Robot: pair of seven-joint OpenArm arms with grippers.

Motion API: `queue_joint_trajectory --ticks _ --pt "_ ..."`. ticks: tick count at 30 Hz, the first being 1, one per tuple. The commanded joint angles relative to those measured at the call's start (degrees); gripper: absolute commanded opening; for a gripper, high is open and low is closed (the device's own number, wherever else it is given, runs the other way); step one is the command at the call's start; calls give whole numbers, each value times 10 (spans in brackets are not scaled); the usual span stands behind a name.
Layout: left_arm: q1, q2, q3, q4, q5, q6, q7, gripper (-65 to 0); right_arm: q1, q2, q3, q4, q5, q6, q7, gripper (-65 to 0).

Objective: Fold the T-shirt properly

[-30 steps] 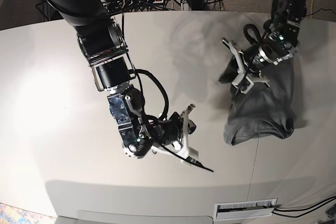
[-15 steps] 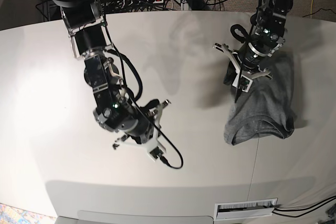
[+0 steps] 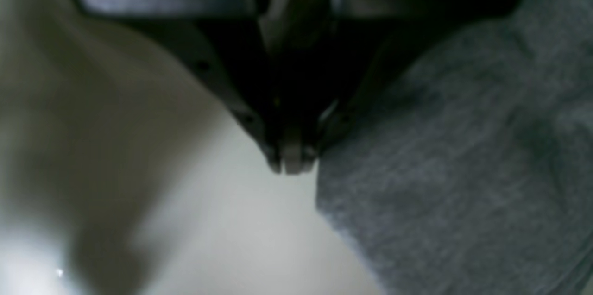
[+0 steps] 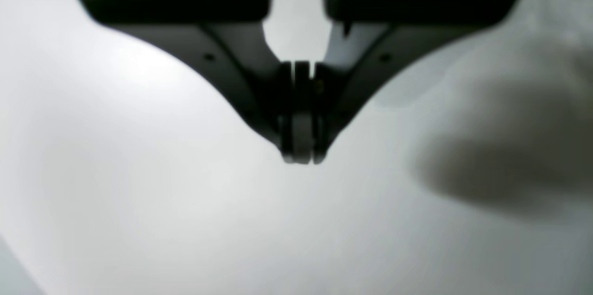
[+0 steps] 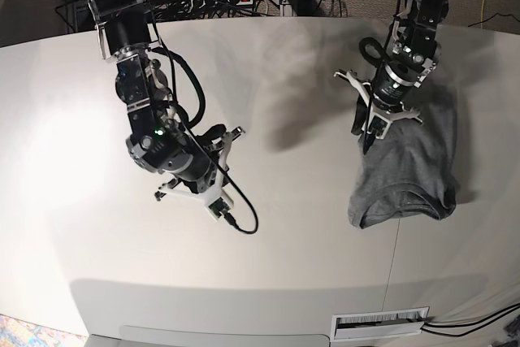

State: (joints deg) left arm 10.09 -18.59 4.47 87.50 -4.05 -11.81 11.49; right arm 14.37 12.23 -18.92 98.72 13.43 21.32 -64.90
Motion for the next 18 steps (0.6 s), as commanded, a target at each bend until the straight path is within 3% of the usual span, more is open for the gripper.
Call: queue_joint_trajectory --ticks 1,10,18 --pt "-8 -6 -2 -8 19 6 30 -650 4 3 14 18 4 -1 11 -650" --pt "-70 -10 -2 -63 41 3 30 -650 -76 21 90 78 35 -1 17 -650" --pt "-113 -51 -2 -110 35 2 19 -650 -127 46 111 86 63 0 28 -650"
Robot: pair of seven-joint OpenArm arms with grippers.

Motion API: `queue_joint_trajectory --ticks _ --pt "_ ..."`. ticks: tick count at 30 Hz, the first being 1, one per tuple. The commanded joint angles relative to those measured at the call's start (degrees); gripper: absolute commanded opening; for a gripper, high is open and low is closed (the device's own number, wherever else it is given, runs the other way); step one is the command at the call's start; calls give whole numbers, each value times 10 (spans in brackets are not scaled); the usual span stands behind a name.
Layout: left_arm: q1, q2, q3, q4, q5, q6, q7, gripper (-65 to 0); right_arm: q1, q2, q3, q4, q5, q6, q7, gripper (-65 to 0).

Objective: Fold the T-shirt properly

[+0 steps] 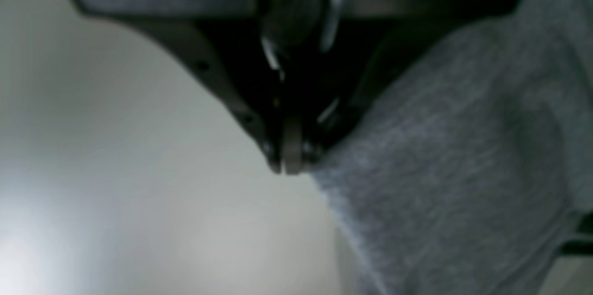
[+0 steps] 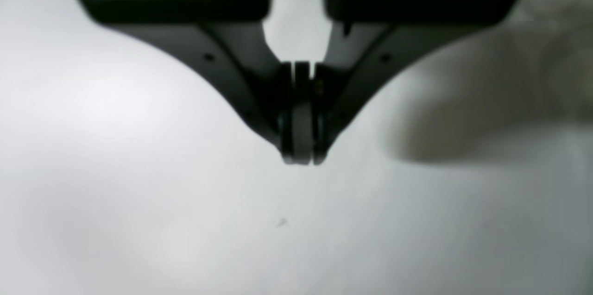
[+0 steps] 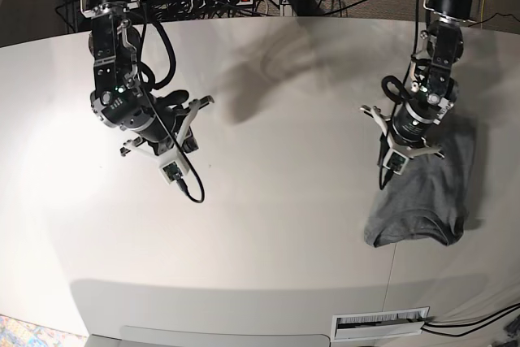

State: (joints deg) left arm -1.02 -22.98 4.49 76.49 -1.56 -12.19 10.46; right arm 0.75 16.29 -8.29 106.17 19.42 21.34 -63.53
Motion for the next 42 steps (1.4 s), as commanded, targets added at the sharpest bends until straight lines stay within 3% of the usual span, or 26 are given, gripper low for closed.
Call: queue_joint_trajectory --ticks 1,15,17,23,26,31,38,42 --pt "-5 -12 -2 -4 4 6 24 -650 6 5 5 11 4 0 15 -650" --pt "-20 -18 -2 -4 -37 5 21 -650 -27 5 5 31 33 5 15 -650" --pt "-20 -18 -2 9 -56 -11 33 -650 -36 5 5 33 33 5 16 -650" --pt "-20 -18 -2 79 -160 -83 120 -650 -62 5 5 33 33 5 21 -650" --pt "-18 -18 -2 123 -214 -98 187 -650 -71 5 5 33 33 5 21 -650" --pt "-5 -18 -2 199 -268 -97 280 -650 -87 5 5 35 33 5 20 -650" --pt "83 -22 -2 294 -261 -95 292 -650 -141 5 5 98 14 7 19 -650" --pt "143 -49 -8 344 -230 -59 292 -650 -188 6 5 145 -20 7 21 -650"
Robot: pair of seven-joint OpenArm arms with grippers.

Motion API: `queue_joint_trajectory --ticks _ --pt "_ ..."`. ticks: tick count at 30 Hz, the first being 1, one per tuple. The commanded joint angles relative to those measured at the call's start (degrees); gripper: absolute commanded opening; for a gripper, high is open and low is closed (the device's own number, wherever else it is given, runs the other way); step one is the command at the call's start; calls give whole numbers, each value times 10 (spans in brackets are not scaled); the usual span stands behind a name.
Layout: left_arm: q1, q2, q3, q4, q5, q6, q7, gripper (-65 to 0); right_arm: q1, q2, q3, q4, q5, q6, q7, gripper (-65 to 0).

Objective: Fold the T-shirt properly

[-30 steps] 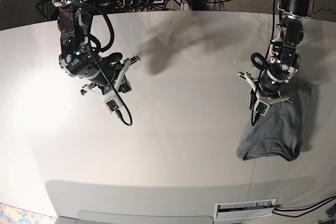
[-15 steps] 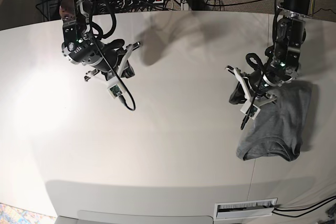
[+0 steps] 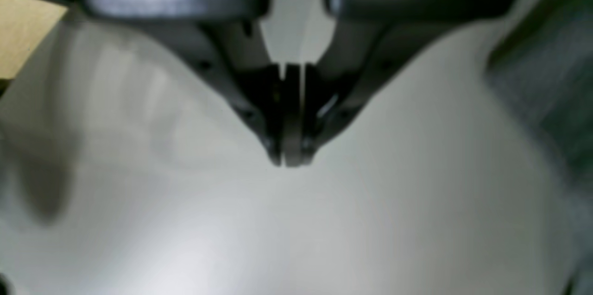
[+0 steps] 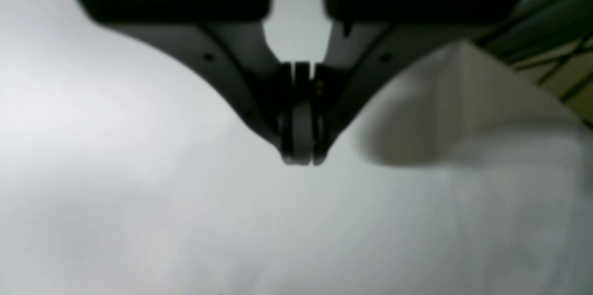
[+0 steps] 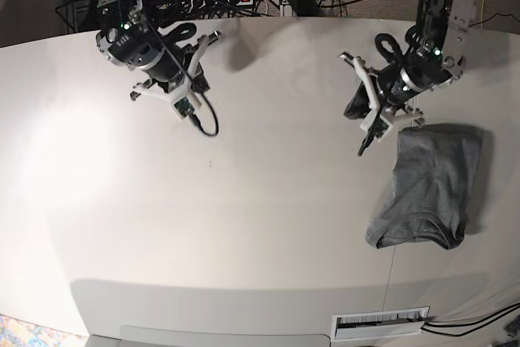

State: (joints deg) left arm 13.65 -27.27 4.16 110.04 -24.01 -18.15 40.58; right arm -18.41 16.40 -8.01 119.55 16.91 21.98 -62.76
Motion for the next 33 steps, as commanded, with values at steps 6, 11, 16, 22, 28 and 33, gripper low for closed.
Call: queue_joint_trajectory --ticks 6,11,16,22,28,33 --pt "123 -31 -93 94 -5 20 -10 -650 -62 21 3 54 -29 0 16 -650" --pt "251 -30 -190 138 -55 16 -21 -650 -115 51 3 62 -31 0 16 -650" --pt "358 -14 -266 139 -79 -9 -29 -650 -175 65 3 69 -31 -2 14 -650" --pt "461 42 -303 139 -92 -40 -29 -650 -270 65 3 95 -60 -2 14 -650" --pt "505 101 -303 112 -92 -78 -34 -650 -371 65 3 93 -149 -5 42 -650" --pt "503 114 -302 36 -93 -89 -51 -650 -427 65 30 79 -181 -17 48 -650"
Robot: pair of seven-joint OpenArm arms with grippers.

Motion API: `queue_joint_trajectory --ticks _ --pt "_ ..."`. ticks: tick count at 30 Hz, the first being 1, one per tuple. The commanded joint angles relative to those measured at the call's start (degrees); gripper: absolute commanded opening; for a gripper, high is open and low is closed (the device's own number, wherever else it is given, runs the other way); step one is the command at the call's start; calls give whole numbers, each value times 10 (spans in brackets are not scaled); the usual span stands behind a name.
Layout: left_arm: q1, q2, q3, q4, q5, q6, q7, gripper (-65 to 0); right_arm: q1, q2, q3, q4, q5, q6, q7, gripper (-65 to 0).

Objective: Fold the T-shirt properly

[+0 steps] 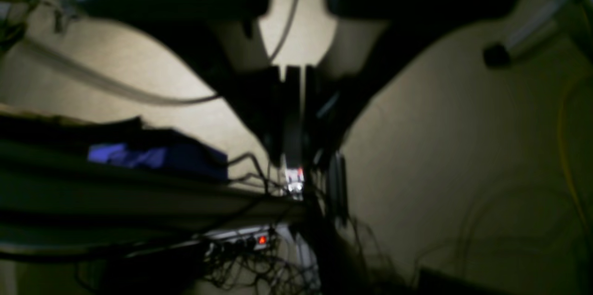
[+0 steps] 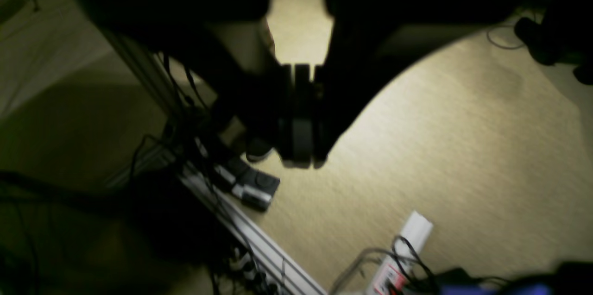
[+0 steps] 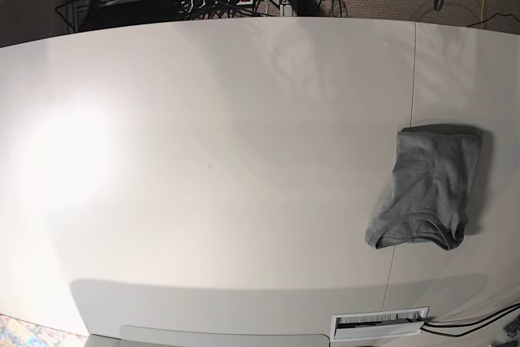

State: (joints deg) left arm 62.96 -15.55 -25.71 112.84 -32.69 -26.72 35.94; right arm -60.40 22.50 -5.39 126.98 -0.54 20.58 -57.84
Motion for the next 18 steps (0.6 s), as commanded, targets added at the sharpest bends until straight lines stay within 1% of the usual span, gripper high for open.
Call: queue_joint_trajectory --ticks 1,4,8,10,12,14,16,18 --pt "8 -3 -3 -8 -6 -3 -4 -650 -12 3 18 -7 -6 -10 0 -650" --pt "7 -3 -3 -47 -11 -4 -12 -650 -16 3 69 -64 -3 -16 16 -650" --pt "5 -3 -3 -94 -17 -4 -45 -650 -11 3 120 -167 35 -16 72 -650" --pt "-6 -3 -3 -119 -16 -5 -48 -650 9 3 126 -222 59 -15 75 -650" --pt "-26 -3 -3 -153 -3 -21 -48 -650 38 2 126 -277 75 -15 76 -650" --pt "-48 -3 -3 -194 11 -29 -51 -650 70 2 125 -333 81 -15 80 -650" --pt "-72 -3 -3 -242 12 -30 -59 -650 102 2 125 -389 91 -15 99 -650" --pt "-101 -3 -3 -297 12 -30 -73 -650 135 0 125 -448 109 -15 135 -650"
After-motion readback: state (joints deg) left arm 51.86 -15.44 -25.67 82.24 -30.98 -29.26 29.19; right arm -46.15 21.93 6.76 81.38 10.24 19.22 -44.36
